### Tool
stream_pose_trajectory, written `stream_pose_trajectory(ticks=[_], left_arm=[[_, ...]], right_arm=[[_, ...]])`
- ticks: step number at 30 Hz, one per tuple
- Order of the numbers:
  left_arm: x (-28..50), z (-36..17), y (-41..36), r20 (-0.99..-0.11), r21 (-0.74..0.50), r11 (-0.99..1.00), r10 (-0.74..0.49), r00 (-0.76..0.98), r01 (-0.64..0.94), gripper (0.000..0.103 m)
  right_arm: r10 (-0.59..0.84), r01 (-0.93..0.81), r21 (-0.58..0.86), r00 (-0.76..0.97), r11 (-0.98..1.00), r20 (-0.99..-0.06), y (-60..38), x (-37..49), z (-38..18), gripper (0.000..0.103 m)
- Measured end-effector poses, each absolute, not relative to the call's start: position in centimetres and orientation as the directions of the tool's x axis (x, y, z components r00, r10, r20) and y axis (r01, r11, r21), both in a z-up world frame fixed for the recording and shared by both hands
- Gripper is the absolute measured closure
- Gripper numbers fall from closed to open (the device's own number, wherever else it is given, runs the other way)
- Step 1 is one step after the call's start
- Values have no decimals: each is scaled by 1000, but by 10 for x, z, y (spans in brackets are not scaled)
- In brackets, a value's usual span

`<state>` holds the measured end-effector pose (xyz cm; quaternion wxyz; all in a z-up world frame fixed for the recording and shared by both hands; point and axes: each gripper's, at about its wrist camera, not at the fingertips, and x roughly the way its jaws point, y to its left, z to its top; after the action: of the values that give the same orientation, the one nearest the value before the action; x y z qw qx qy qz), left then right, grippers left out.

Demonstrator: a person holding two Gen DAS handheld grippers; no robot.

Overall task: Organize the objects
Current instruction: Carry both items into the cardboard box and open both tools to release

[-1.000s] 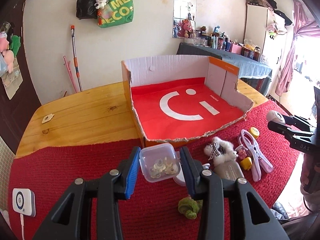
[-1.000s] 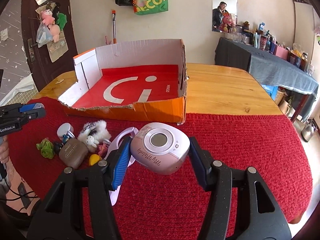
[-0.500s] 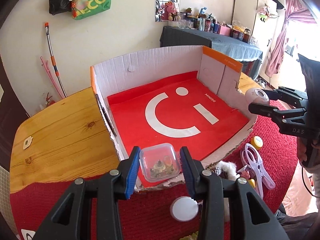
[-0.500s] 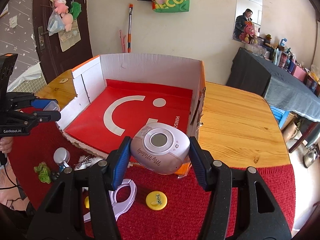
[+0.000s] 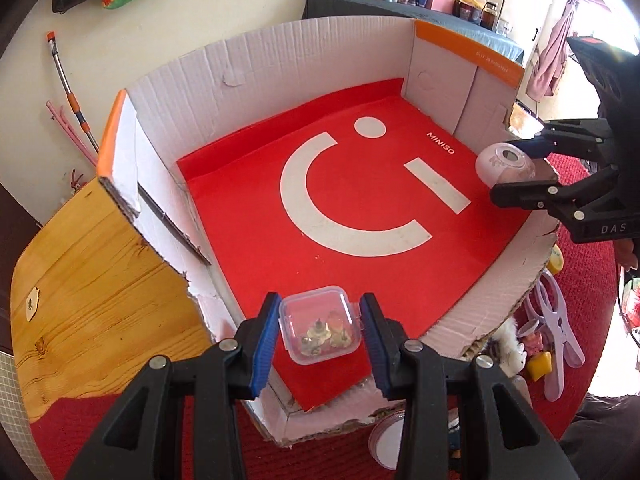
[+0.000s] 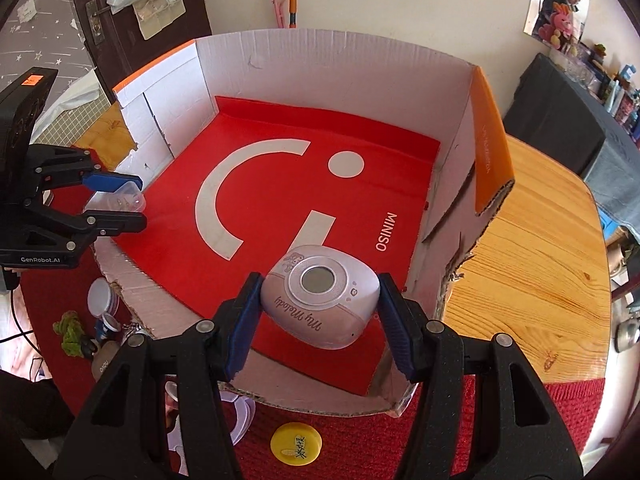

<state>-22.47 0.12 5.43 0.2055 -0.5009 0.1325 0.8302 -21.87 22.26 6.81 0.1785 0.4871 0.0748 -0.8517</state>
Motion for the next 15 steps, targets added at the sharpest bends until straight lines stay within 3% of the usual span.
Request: stream_pose_trajectory(ticks=[8,15], left_arm=[[-226,45,14,-904,74,-841,170,-392,-535,61],[-232,46,14,-915,55,-836,176,-363,-546,61]], right_arm=[[-195,435,9,-385,-900,-902,212,-225,55,48],[-156,475,-39,-365,-879,-918,205,-225,49,48]])
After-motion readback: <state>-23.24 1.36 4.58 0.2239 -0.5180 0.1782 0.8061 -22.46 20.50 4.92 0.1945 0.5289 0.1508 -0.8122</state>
